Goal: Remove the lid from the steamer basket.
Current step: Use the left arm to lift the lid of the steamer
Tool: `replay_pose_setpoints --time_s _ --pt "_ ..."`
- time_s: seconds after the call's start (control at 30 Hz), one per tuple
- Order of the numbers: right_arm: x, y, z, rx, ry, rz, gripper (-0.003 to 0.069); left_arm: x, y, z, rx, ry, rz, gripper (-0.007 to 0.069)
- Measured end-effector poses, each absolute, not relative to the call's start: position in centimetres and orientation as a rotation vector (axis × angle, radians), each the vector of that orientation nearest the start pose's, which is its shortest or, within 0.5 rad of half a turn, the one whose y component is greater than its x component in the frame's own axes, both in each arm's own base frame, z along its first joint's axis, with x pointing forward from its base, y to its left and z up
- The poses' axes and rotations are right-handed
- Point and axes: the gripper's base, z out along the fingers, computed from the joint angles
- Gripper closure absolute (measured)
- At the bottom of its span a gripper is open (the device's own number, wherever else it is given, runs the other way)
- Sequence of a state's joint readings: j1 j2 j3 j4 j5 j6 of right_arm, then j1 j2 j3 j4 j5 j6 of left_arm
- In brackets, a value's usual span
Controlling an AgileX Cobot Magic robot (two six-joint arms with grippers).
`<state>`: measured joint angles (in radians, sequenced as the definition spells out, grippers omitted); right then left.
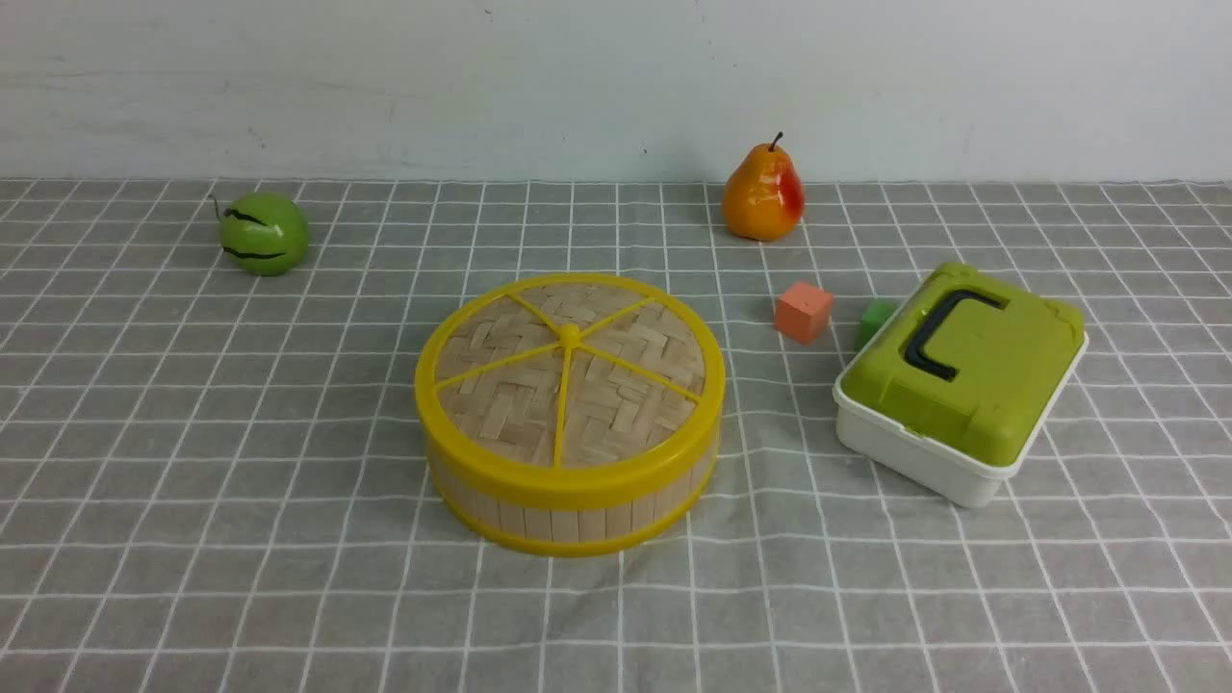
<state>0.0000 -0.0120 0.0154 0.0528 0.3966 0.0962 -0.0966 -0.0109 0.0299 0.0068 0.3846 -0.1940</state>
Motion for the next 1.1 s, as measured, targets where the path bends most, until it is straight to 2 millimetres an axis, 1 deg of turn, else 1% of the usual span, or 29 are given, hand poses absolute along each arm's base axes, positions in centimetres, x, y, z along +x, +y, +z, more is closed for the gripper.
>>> replay_pose_setpoints --time_s 1.1 --pt "5.17 0.19 17.31 0.122 1.881 0.118 0.0418 5.22 -0.45 16.93 -0.081 1.888 -0.181 0.0409"
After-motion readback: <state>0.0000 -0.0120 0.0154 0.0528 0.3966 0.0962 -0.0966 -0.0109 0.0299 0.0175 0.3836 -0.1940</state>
